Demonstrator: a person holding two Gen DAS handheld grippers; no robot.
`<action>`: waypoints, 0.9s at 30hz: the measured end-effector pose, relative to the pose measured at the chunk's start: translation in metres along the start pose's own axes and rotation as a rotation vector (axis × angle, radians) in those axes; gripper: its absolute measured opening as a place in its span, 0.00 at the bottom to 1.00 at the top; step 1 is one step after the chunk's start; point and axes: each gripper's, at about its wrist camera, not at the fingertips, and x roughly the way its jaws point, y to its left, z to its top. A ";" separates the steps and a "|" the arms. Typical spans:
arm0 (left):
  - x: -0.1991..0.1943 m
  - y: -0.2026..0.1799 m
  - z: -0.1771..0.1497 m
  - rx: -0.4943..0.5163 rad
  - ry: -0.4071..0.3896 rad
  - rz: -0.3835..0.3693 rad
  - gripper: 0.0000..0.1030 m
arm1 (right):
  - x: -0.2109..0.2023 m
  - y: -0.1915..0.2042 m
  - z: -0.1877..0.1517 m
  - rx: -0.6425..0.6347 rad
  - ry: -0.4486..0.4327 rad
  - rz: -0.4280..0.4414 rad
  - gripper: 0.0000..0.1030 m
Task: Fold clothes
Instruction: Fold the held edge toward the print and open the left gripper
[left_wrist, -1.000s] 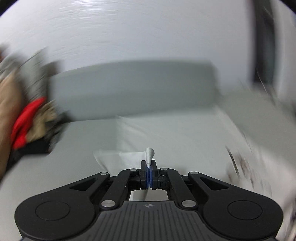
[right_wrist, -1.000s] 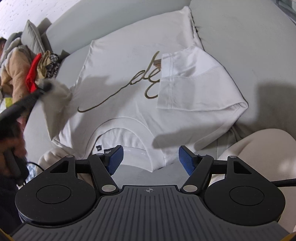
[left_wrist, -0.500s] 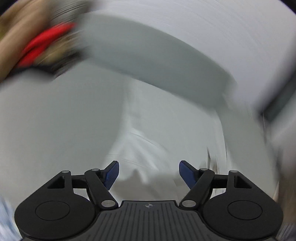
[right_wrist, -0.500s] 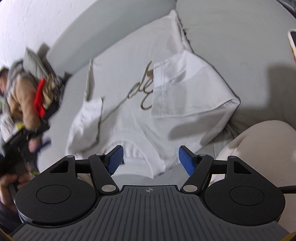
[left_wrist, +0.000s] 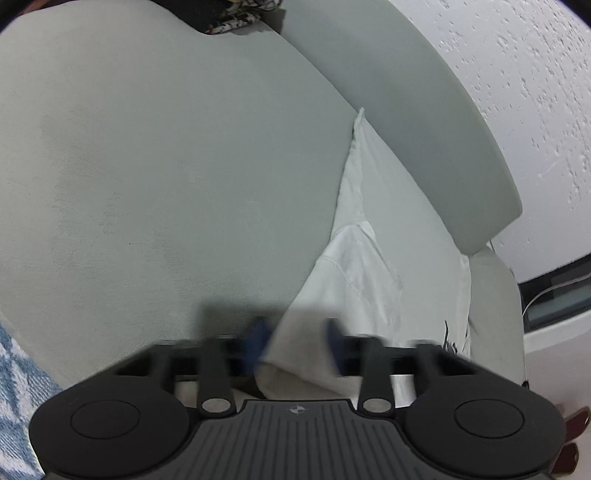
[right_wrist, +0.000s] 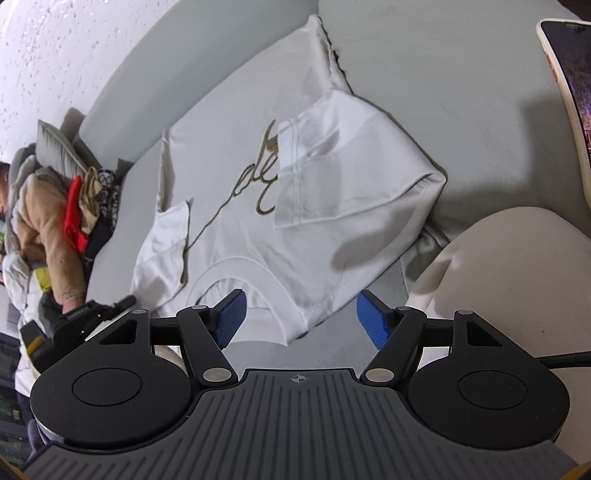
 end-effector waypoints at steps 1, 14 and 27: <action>-0.002 -0.001 -0.001 0.010 -0.004 -0.003 0.00 | 0.000 0.000 0.000 -0.001 0.002 0.000 0.70; -0.014 -0.006 -0.004 0.076 -0.033 0.103 0.09 | 0.003 0.003 -0.002 -0.028 0.020 -0.005 0.71; -0.048 -0.069 -0.042 0.292 -0.065 0.151 0.45 | 0.009 0.007 -0.005 -0.046 0.044 -0.004 0.75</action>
